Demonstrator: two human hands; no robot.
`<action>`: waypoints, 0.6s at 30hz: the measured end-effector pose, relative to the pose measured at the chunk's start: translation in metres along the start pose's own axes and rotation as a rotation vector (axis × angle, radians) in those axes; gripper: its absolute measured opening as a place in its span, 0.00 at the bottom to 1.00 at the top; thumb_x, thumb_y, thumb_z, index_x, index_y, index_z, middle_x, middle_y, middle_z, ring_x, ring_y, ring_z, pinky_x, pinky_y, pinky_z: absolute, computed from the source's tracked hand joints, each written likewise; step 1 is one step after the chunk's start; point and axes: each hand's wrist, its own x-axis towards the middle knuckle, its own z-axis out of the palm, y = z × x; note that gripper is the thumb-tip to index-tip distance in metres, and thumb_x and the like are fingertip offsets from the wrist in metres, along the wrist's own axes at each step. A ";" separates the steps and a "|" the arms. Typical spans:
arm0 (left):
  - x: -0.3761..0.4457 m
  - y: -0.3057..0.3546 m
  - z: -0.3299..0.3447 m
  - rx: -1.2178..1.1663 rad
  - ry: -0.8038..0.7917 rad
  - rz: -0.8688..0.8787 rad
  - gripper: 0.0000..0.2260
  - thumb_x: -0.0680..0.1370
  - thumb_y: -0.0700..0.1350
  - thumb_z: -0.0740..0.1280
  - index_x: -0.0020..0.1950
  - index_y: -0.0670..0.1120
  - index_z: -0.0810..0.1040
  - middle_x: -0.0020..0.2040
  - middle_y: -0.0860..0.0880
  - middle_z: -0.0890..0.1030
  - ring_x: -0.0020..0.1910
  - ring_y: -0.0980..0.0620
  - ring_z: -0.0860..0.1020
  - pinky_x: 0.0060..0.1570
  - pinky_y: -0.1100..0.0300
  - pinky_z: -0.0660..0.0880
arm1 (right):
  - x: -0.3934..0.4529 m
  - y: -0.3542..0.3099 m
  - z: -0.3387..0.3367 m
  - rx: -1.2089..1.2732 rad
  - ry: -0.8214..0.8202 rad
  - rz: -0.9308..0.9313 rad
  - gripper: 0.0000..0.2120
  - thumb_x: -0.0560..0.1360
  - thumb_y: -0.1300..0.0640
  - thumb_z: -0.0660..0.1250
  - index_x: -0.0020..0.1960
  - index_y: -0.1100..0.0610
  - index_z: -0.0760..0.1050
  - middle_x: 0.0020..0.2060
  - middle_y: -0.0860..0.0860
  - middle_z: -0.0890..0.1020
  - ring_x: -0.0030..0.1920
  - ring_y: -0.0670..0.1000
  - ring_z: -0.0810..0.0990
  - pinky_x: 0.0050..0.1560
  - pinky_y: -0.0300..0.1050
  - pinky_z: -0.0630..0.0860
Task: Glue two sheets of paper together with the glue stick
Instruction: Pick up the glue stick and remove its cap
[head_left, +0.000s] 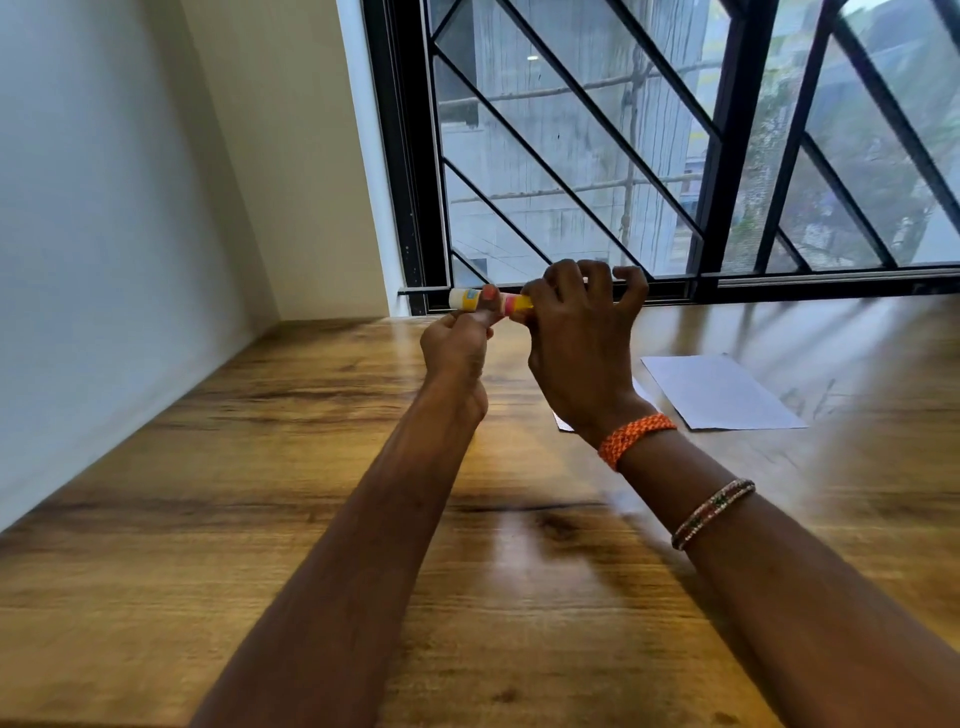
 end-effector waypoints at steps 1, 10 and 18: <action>-0.002 0.001 0.000 0.003 -0.022 0.027 0.02 0.75 0.40 0.67 0.47 0.44 0.77 0.44 0.50 0.78 0.48 0.54 0.73 0.49 0.56 0.64 | 0.000 0.001 0.001 0.042 -0.033 0.029 0.07 0.69 0.59 0.66 0.46 0.56 0.78 0.47 0.55 0.80 0.53 0.59 0.76 0.55 0.53 0.55; -0.006 -0.003 0.002 0.113 -0.159 0.160 0.10 0.76 0.36 0.65 0.57 0.41 0.76 0.41 0.54 0.78 0.40 0.61 0.73 0.38 0.65 0.64 | 0.006 -0.004 -0.006 1.091 -0.321 0.723 0.16 0.79 0.54 0.52 0.37 0.56 0.72 0.31 0.53 0.79 0.36 0.54 0.78 0.48 0.55 0.76; -0.002 0.000 -0.002 0.032 -0.044 0.109 0.12 0.73 0.53 0.70 0.47 0.46 0.75 0.49 0.48 0.80 0.46 0.54 0.74 0.37 0.62 0.65 | -0.006 -0.012 0.003 0.752 -0.039 0.116 0.14 0.73 0.64 0.66 0.56 0.61 0.66 0.39 0.47 0.76 0.41 0.51 0.78 0.50 0.47 0.63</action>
